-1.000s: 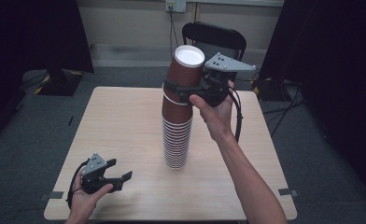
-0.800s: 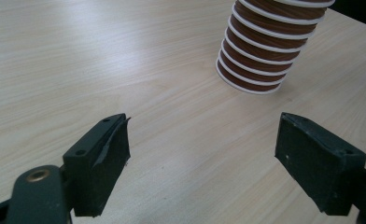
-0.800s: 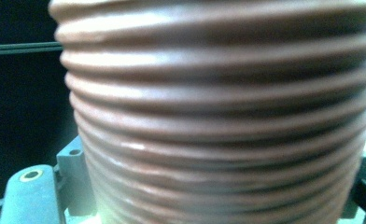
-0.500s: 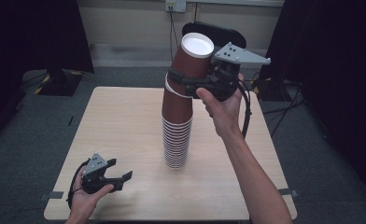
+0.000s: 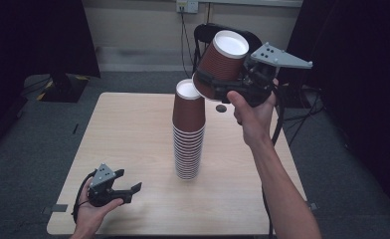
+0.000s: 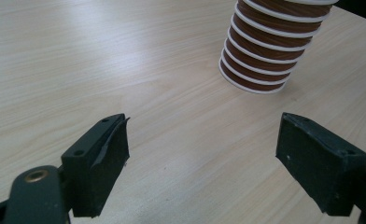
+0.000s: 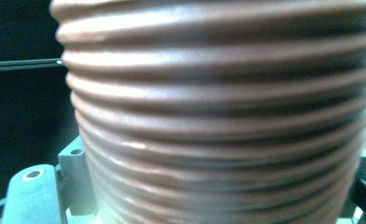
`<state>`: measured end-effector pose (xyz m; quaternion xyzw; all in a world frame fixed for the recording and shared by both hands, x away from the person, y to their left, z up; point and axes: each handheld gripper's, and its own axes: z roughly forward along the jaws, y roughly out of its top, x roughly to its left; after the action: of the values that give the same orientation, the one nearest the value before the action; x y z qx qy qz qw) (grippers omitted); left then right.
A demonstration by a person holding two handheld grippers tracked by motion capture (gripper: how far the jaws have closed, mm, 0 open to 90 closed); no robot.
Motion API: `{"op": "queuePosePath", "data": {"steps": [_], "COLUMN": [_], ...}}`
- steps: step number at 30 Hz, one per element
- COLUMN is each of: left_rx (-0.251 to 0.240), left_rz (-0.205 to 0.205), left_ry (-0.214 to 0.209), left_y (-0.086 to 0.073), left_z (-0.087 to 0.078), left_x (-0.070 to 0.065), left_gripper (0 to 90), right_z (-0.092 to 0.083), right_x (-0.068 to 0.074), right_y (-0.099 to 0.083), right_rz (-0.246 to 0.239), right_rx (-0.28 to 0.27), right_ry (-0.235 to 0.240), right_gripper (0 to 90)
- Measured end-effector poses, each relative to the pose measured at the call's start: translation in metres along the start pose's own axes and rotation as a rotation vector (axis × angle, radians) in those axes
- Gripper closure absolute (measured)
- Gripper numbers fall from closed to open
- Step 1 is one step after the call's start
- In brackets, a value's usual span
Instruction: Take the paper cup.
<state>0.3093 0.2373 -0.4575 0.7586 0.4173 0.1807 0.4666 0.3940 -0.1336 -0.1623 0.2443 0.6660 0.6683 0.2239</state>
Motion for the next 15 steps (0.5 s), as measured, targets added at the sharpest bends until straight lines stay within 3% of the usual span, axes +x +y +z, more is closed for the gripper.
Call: {"op": "queuePosePath", "data": {"steps": [9,15], "left_rx": [0.009,-0.004], "left_rz": [0.013,0.041], "left_ry": [-0.025,-0.002], "left_y": [0.0,0.0], "left_z": [0.003,0.003], "left_x": [-0.004,-0.006], "left_gripper": [17.5,18.3], "right_z": [-0.023,-0.036], "right_x": [-0.013,-0.019], "right_y": [-0.011,-0.028], "right_rz": [0.022,0.038], "right_rx": [0.017,0.043], "right_ry": [-0.05,-0.073], "right_gripper": [15.3,15.2]}}
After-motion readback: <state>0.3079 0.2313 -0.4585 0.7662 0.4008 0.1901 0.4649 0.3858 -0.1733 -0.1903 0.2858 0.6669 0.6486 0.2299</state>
